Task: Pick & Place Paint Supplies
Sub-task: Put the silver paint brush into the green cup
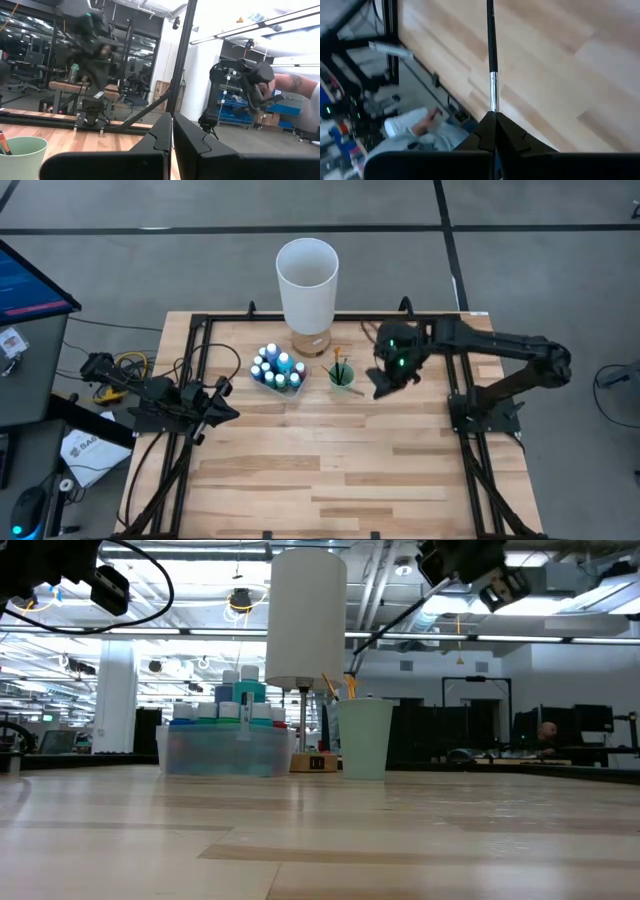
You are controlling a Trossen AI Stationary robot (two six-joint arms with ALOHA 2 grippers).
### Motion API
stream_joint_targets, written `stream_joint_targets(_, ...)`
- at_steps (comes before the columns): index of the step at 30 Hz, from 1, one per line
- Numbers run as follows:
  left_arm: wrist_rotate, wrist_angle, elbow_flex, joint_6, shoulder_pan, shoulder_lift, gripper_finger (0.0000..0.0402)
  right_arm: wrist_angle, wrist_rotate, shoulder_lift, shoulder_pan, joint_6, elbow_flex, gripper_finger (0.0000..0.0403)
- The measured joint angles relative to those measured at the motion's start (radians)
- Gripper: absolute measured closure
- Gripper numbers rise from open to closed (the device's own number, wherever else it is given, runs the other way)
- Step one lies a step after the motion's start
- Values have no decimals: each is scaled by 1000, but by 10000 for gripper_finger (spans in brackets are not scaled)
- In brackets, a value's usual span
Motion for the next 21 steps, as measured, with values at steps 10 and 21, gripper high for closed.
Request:
stream_joint_targets(10,0,4,0,0,0,0,400,-198,2,100,-161,-159,65,403)
stream_joint_targets(21,0,9,0,0,0,0,400,-195,-43,224,-223,-232,130,403)
